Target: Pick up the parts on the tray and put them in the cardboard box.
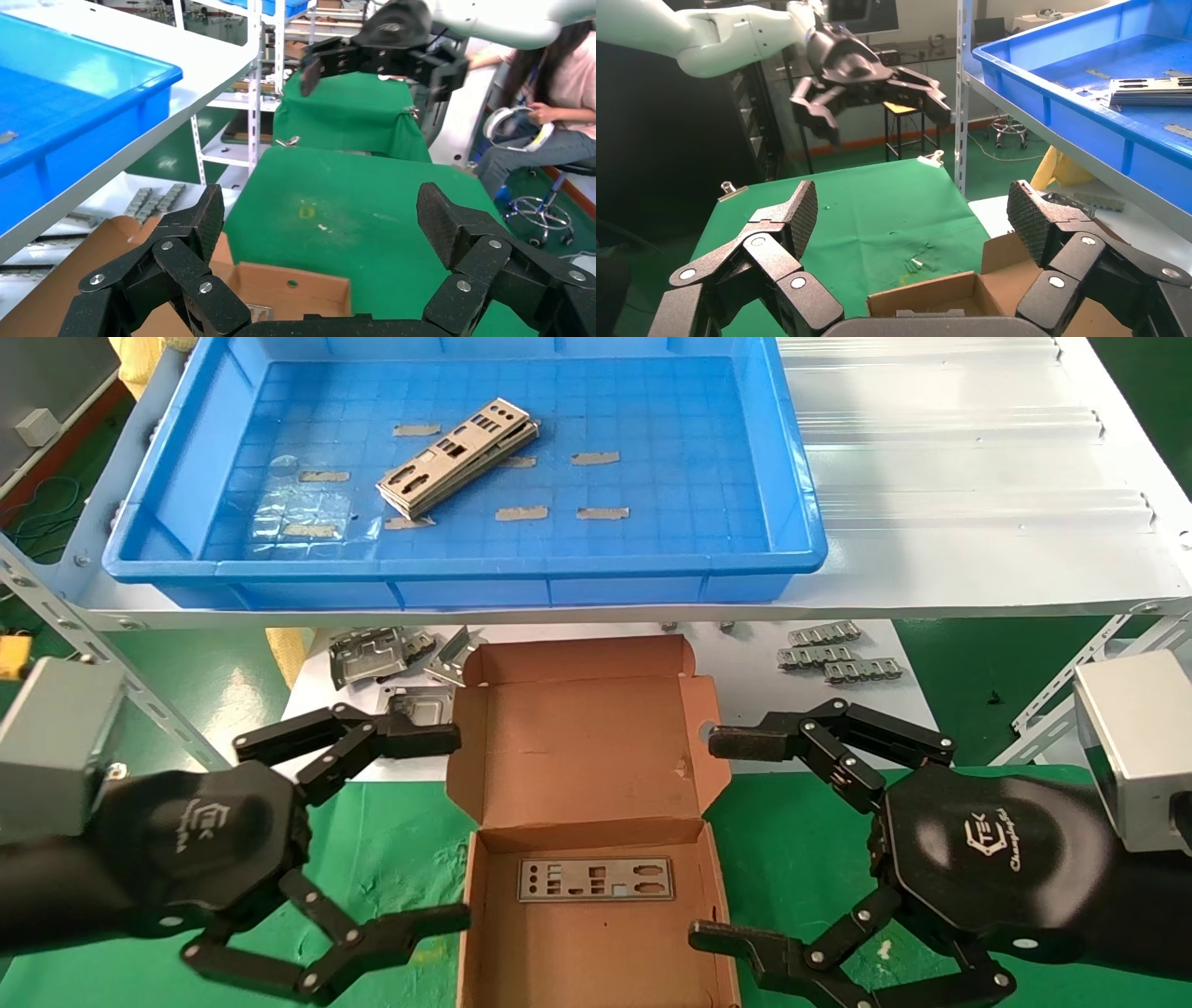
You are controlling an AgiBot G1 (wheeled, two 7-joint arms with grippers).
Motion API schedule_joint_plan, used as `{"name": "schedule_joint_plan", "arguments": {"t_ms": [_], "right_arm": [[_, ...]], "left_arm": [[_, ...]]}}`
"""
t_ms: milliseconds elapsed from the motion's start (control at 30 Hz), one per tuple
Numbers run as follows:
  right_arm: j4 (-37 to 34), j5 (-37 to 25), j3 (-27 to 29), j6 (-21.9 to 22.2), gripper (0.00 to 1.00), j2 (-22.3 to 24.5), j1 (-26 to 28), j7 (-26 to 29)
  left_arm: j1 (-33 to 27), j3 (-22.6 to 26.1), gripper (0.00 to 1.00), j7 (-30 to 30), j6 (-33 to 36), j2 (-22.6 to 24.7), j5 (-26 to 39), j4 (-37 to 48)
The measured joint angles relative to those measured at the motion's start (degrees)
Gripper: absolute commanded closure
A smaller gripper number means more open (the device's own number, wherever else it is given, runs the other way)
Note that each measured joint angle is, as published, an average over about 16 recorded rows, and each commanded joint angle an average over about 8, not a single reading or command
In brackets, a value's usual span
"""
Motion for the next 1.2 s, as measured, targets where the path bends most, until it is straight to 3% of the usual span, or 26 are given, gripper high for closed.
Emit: {"name": "schedule_joint_plan", "arguments": {"t_ms": [400, 1200], "right_arm": [[-0.01, 0.01, 0.01, 0.01, 0.00, 0.00, -0.01, 0.00], [-0.01, 0.02, 0.01, 0.01, 0.00, 0.01, -0.01, 0.00]], "left_arm": [[3.27, -3.74, 0.00, -3.82, -0.78, -4.04, -1.90, -7.55], [2.88, -3.28, 0.00, -3.52, -0.72, -3.57, -1.65, -6.61]]}}
